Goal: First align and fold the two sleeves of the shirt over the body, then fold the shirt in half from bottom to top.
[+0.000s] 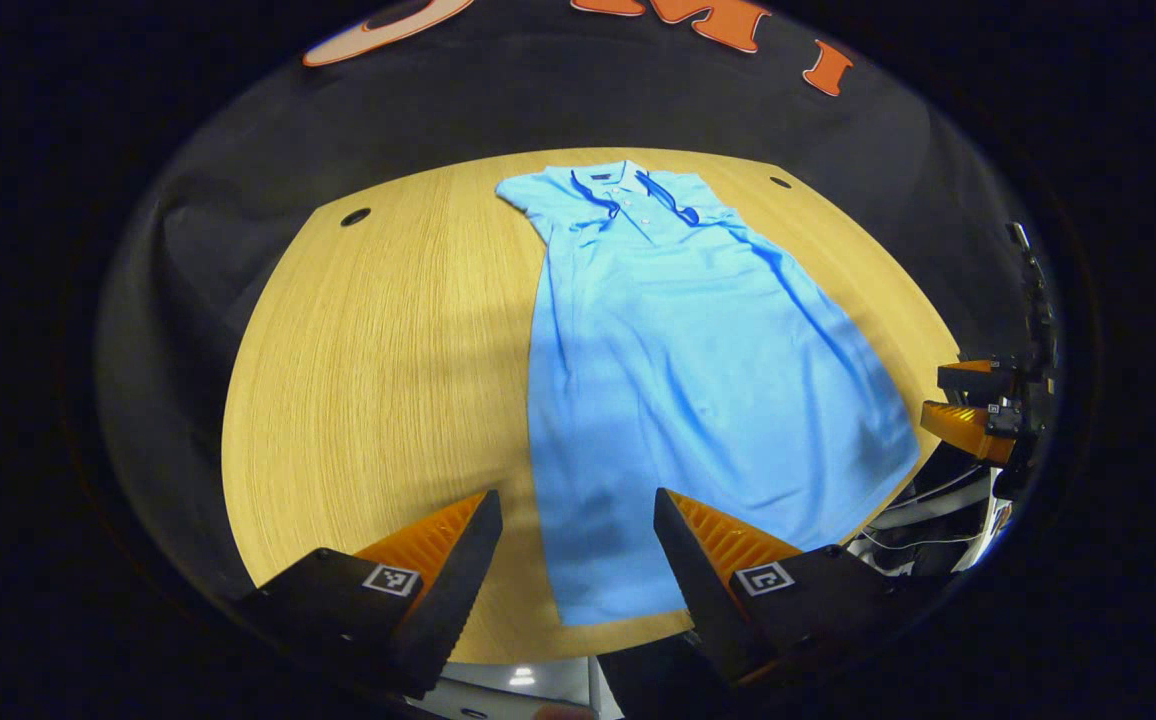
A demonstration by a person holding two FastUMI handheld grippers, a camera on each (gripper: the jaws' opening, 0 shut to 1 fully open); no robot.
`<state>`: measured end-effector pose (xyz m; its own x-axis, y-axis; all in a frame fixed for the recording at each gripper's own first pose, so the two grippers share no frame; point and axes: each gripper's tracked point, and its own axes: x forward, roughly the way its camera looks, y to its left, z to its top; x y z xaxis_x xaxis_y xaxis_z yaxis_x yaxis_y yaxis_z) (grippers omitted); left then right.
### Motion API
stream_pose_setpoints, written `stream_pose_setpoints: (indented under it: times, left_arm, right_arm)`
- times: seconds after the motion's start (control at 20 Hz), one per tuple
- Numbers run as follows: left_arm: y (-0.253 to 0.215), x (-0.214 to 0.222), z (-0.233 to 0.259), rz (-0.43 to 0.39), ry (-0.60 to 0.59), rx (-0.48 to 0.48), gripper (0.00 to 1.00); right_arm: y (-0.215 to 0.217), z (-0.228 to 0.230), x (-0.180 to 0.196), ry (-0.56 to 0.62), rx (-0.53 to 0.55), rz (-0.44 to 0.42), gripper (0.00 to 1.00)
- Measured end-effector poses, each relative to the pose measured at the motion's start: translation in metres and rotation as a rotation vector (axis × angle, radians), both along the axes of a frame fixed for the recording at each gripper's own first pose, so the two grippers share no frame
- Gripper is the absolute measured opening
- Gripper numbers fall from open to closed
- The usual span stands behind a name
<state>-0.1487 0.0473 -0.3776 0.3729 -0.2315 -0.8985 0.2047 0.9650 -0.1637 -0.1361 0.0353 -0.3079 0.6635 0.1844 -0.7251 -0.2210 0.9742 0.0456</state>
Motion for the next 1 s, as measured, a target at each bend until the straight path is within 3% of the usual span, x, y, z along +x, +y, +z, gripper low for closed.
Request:
stream_pose_setpoints:
  times: [0.2, 0.55, 0.8, 0.9, 1.0]
  left_arm:
    - [0.013, -0.039, -0.022, 0.032, 0.069, 0.0, 1.0]
    - [0.011, -0.052, -0.044, 0.046, 0.079, 0.058, 1.0]
    - [0.007, -0.058, -0.043, 0.108, 0.072, 0.063, 0.98]
    - [0.001, -0.059, -0.042, 0.119, 0.07, 0.061, 0.94]
    - [-0.008, -0.06, -0.042, 0.102, 0.066, 0.049, 0.69]
  right_arm:
    - [-0.003, -0.02, -0.013, 0.033, -0.021, 0.011, 0.98]
    - [-0.014, -0.05, -0.028, 0.089, -0.042, -0.028, 0.98]
    - [-0.007, -0.061, -0.03, 0.101, -0.033, -0.033, 0.98]
    - [-0.003, -0.062, -0.027, 0.097, -0.01, -0.047, 0.97]
    - [-0.004, -0.061, -0.022, 0.082, -0.002, -0.056, 0.93]
